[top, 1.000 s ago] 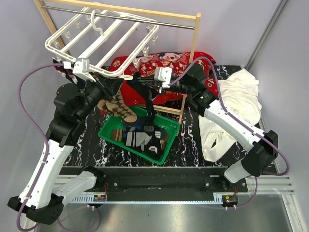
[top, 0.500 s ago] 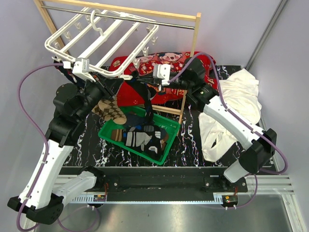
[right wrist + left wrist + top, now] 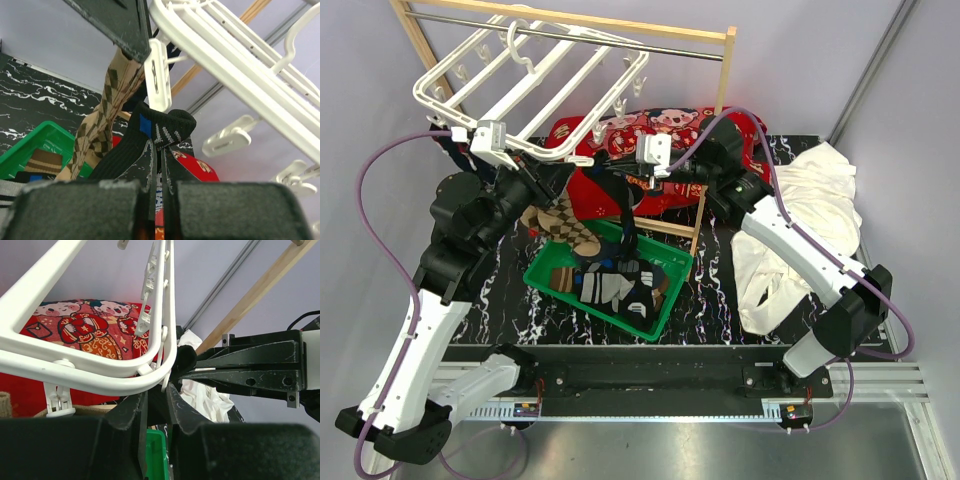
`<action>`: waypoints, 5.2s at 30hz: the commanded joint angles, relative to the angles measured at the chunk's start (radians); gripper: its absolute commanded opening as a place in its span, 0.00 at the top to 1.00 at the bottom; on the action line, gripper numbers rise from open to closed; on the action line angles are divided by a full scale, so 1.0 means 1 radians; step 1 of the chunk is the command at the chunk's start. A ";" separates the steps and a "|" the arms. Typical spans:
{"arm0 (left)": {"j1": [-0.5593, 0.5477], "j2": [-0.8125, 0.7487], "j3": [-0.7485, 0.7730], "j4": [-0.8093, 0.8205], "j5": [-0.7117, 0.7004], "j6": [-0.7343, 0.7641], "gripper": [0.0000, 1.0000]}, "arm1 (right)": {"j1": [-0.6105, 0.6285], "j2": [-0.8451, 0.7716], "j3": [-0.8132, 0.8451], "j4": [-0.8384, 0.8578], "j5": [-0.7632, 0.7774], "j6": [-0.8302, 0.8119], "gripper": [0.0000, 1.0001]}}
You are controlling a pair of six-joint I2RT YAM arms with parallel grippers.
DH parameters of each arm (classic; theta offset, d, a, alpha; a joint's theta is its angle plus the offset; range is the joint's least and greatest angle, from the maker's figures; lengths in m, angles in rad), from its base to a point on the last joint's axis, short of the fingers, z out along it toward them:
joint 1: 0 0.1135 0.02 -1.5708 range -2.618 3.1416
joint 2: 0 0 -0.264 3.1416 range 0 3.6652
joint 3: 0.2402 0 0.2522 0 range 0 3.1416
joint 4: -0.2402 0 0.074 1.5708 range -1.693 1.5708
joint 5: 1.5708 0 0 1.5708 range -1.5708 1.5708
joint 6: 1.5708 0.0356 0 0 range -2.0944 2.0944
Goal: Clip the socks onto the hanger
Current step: Clamp the sock onto the hanger, then open the clamp at the hanger.
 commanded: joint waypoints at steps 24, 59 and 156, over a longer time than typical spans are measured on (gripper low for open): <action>0.000 -0.010 0.036 0.028 -0.027 0.030 1.00 | -0.028 -0.076 0.020 -0.003 -0.096 0.005 1.00; 0.001 -0.018 0.039 0.031 -0.010 0.030 1.00 | -0.028 -0.002 0.129 -0.023 -0.141 0.002 1.00; 0.001 -0.070 0.041 -0.020 -0.080 0.056 0.07 | 0.005 0.019 -0.149 0.612 0.272 0.566 0.39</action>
